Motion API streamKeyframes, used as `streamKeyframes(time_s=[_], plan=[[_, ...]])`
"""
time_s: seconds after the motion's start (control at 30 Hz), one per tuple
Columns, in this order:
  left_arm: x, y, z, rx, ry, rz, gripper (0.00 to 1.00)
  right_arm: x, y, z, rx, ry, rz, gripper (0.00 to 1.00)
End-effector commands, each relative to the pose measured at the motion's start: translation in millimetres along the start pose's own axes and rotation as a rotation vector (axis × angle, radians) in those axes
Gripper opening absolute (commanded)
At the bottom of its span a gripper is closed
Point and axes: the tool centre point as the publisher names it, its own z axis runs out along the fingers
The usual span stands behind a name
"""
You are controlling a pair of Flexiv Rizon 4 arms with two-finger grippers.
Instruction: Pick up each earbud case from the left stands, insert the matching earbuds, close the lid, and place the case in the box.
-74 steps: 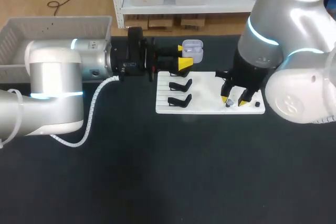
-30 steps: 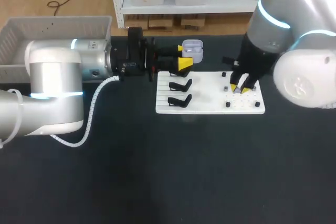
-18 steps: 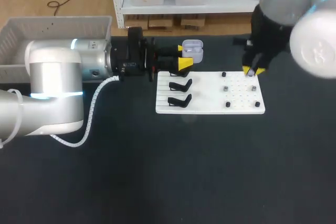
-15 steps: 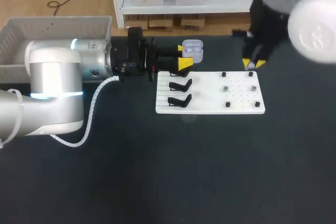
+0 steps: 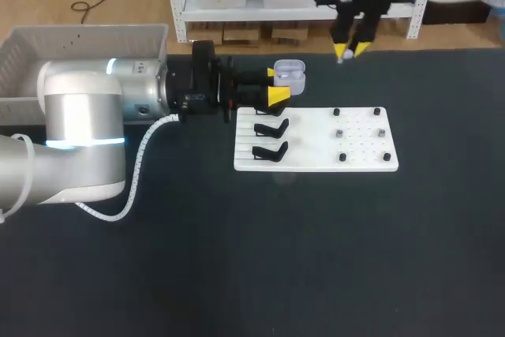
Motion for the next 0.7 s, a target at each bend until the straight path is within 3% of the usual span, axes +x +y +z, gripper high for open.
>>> streamKeyframes(time_s=[0.03, 0.43, 0.7], plan=[[0.6, -1.4, 0.4, -0.006, -0.001, 0.003, 0.0, -11.1, 12.9, 0.8, 0.006, 0.026, -0.026, 0.0], [0.6, -1.4, 0.4, -0.006, -0.001, 0.003, 0.0, -32.9, 41.0, 13.2, 0.012, 0.033, -0.126, 0.0], [0.6, -1.4, 0.4, -0.006, -0.001, 0.003, 0.0, -36.5, 50.7, 14.6, 0.014, 0.048, -0.153, 0.0]])
